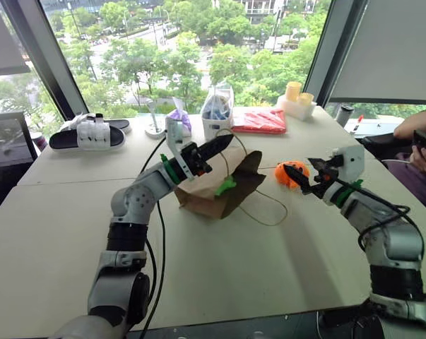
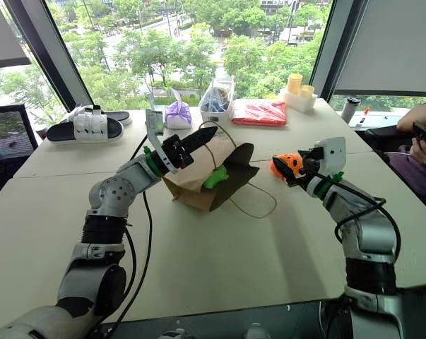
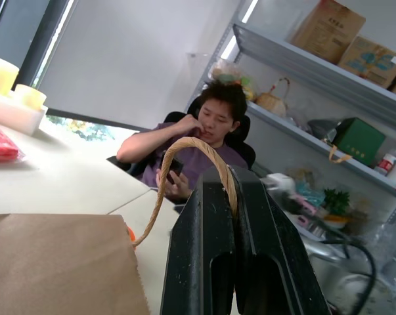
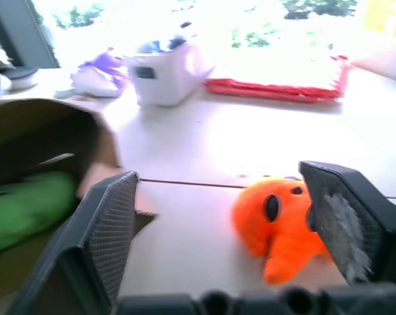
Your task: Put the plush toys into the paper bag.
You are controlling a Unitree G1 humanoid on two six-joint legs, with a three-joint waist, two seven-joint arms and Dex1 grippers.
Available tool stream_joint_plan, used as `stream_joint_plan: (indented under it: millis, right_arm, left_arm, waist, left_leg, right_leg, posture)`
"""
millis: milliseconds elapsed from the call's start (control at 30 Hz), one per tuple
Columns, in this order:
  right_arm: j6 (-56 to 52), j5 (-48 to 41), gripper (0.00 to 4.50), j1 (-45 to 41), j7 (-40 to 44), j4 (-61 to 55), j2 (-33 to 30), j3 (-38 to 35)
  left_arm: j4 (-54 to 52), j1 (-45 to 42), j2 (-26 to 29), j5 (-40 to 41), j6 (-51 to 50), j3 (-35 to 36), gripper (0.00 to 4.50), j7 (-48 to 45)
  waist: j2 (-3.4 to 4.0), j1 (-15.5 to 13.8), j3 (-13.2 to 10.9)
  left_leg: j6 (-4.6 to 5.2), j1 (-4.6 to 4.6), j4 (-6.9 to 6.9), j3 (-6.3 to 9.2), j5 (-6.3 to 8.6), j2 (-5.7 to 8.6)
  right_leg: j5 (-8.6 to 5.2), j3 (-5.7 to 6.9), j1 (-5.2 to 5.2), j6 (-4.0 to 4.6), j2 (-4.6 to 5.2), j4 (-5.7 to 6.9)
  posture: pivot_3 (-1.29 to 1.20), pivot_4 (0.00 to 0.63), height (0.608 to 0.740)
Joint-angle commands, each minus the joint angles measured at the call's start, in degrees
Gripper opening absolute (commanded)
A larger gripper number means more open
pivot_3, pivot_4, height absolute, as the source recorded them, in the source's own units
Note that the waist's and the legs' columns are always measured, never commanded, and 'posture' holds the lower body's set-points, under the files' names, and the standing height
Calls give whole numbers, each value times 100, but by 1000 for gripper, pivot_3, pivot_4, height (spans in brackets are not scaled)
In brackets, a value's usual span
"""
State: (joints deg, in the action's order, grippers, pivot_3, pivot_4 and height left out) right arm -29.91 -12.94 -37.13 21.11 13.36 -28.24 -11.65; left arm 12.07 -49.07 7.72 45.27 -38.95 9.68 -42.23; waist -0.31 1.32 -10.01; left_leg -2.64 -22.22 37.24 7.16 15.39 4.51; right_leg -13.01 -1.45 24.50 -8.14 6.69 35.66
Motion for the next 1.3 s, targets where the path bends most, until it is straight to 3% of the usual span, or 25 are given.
stream_joint_plan:
  millis: [33, 167, 233, 467, 500, 700, 867, 967, 1033, 1167, 1300]
  right_arm:
    - [1022, 884, 4202, -1273, -781, 2563, 117, 463]
    - [1790, 1416, 4202, -2205, -1240, 4824, 201, 790]
    - [2012, 1486, 3684, -2381, -1243, 5334, 254, 819]
    - [2198, 1424, 350, -2617, -1160, 5839, 341, 695]
    - [2196, 1389, 98, -2626, -1159, 5851, 342, 653]
    - [2293, 1002, 98, -2557, -809, 5099, 85, 255]
    - [18, -289, 98, -545, 489, -168, -451, 82]
    - [-1426, -1143, 98, 707, 898, -2535, -843, 130]
    - [-2090, -1497, 98, 1256, 815, -3476, -864, 180]
    - [-2575, -1738, 98, 1486, 163, -3995, -66, 307]
    - [-2459, -1368, 98, 1029, -370, -3405, 551, 668]
  left_arm:
    - [-346, -17, 7, 34, 20, -10, 0, 76]
    - [-591, 67, -17, 64, -37, -7, 0, 239]
    - [-762, 124, -12, 97, -71, 24, 0, 352]
    - [-1036, 275, -19, 196, -115, 83, 0, 634]
    - [-1032, 286, -30, 199, -106, 73, 0, 641]
    - [-820, 215, -99, 147, 14, -2, 0, 550]
    - [-387, -107, -41, 315, -43, 218, 0, 488]
    - [-149, -260, -6, 345, -79, 274, 0, 404]
    - [-45, -308, 19, 361, -108, 288, 0, 324]
    - [52, -335, 25, 405, -171, 271, 0, 187]
    - [-38, -236, -40, 419, -222, 225, 0, 107]
  waist:
    - [0, 21, 0]
    - [0, 72, 0]
    - [0, 74, 0]
    - [0, 107, 0]
    - [0, 108, 0]
    - [0, 107, 0]
    - [1, 61, 0]
    - [1, 57, 1]
    - [-1, 87, 1]
    - [-2, 117, 1]
    - [-2, 77, 0]
  left_leg:
    - [0, 1, -2, -2, 0, -2]
    - [-2, -3, -14, 1, -1, -5]
    - [-2, -9, -17, 3, 0, -4]
    - [-2, -14, -8, 3, -1, 0]
    - [-3, -13, -5, 2, -1, 0]
    - [-3, -12, -3, 3, -1, 0]
    - [1, -23, -7, 18, 2, 0]
    - [7, -23, -11, 23, 6, 0]
    - [12, -19, -9, 24, 8, -2]
    - [40, -10, 12, 19, 22, -5]
    - [37, -6, 25, 12, 20, -3]
  right_leg:
    - [0, -1, 3, 0, 0, 1]
    - [0, -1, 8, 1, 0, -1]
    - [0, -1, 8, 1, 3, -11]
    - [2, 0, 3, -2, 4, -24]
    - [2, 0, 2, -2, 4, -20]
    - [2, 0, 2, -2, 3, -18]
    - [2, 8, 8, -3, 3, -19]
    - [1, 12, 8, -4, 2, -23]
    - [1, 14, 4, -4, 0, -23]
    - [5, 4, 1, 1, 0, -7]
    - [7, 4, 0, 5, -1, 22]
  posture:
    - [0, 150, 740]
    - [0, 150, 740]
    - [0, 150, 740]
    - [0, 150, 740]
    - [0, 150, 740]
    - [0, 150, 740]
    - [0, 150, 740]
    - [0, 150, 740]
    - [0, 150, 740]
    - [0, 150, 740]
    - [0, 150, 740]
